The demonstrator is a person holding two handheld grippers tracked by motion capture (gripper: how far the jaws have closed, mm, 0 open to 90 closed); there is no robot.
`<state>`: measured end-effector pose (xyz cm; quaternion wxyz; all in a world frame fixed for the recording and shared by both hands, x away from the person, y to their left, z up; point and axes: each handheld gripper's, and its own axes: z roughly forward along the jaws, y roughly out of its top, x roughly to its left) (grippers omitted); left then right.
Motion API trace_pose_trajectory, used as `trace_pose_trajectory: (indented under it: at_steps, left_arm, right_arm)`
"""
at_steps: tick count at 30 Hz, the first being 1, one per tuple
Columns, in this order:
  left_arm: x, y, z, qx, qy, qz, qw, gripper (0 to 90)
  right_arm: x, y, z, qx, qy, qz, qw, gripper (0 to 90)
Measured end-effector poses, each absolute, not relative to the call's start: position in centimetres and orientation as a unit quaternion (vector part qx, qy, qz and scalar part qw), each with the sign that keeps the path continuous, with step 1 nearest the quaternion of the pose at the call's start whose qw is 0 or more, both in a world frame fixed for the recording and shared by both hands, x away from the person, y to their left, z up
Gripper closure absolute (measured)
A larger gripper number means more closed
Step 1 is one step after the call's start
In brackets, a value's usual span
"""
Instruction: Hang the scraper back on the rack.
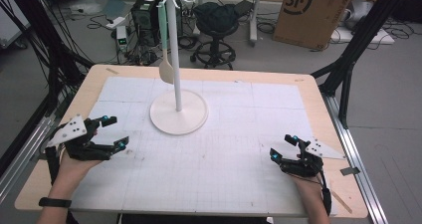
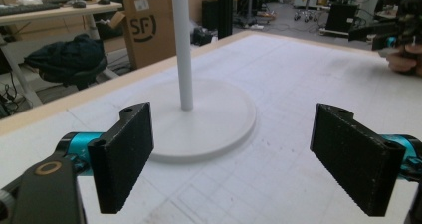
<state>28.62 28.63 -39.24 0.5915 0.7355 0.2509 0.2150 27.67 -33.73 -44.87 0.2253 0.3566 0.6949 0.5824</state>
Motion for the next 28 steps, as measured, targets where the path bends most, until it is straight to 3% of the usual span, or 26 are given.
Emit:
trace_pose_trajectory:
  at_steps: [11,28]
  left_arm:
    - [28.1,29.1,-42.0,0.738,0.260,0.217,0.583,17.7]
    - [27.4,29.9,-42.8,0.733,0.269,0.225,0.583,17.2]
  right_arm:
    - [27.7,-33.8,-44.9,0.358,0.693,0.584,0.226,16.0]
    - [27.7,-33.7,-44.9,0.356,0.695,0.583,0.227,16.0]
